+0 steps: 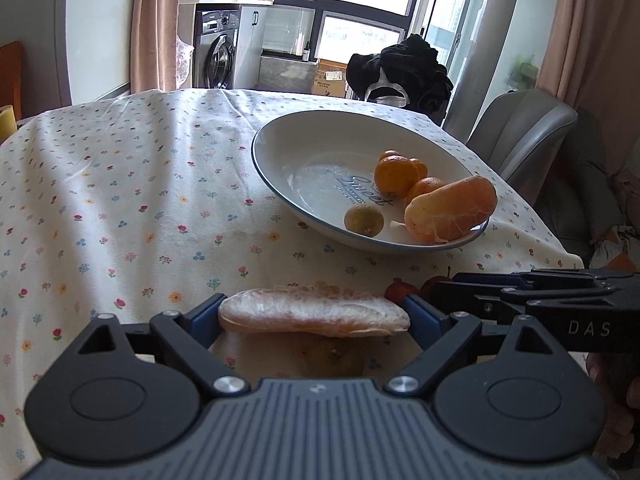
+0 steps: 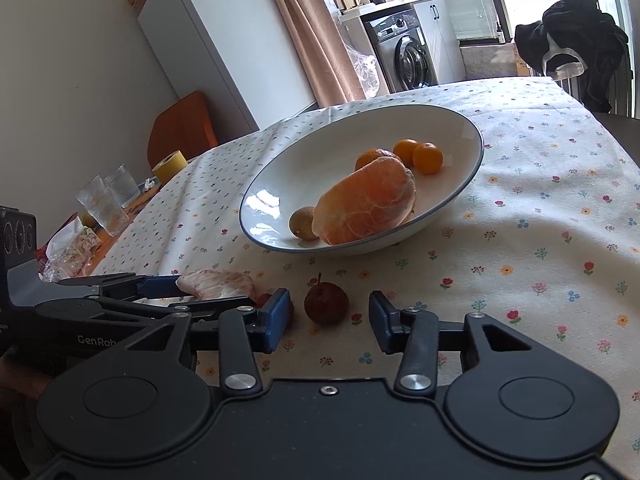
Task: Organize fruits
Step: 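Grasp the pink elongated fruit with the left gripper while the right gripper grasps a small red fruit, then carry both fruits over the white bowl and open both grippers to release them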
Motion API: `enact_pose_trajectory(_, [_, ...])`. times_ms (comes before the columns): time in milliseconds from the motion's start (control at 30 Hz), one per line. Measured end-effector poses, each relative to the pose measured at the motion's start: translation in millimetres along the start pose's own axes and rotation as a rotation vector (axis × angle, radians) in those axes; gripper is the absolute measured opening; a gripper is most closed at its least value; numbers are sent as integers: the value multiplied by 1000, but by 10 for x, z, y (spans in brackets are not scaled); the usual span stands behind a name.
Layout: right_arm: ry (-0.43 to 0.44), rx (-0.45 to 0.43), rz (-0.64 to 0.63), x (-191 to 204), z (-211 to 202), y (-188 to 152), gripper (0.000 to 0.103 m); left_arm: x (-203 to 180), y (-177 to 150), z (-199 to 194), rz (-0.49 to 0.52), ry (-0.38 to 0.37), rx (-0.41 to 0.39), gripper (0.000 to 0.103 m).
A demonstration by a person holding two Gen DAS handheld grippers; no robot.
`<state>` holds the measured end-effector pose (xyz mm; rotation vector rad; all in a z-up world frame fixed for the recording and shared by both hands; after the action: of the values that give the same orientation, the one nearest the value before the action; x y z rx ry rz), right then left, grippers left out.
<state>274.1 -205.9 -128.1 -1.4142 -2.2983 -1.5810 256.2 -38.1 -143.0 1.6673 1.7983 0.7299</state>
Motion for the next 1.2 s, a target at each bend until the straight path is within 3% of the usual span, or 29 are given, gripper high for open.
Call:
enact_pose_trajectory(167, [14,6,-7,3,31,23,42,16,2,-65,-2,-3,-19,91])
enact_pose_trajectory(300, [14,25,-20,29,79,27,27,49,28,-153,-13,-4,-41,90])
enact_pose_trajectory(400, [5,29,-33,50,103,19,23,94,64,-220,-28,5,-59,90])
enact_pose_trajectory(1200, [0,-46,-95,296,-142,231,23,259,247,-566,-71,31,-157,90])
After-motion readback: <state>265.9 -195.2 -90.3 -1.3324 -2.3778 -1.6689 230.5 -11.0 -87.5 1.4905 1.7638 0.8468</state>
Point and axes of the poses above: each gripper's, at about its wrist camera, not at the fingertips, and z roughly the way its jaws point, x to its left, y to its top, the point moved 10 cm from there along z, roughly the way its jaws point, and after that the axes turned 10 degrees about y, right-handed, at the moved point
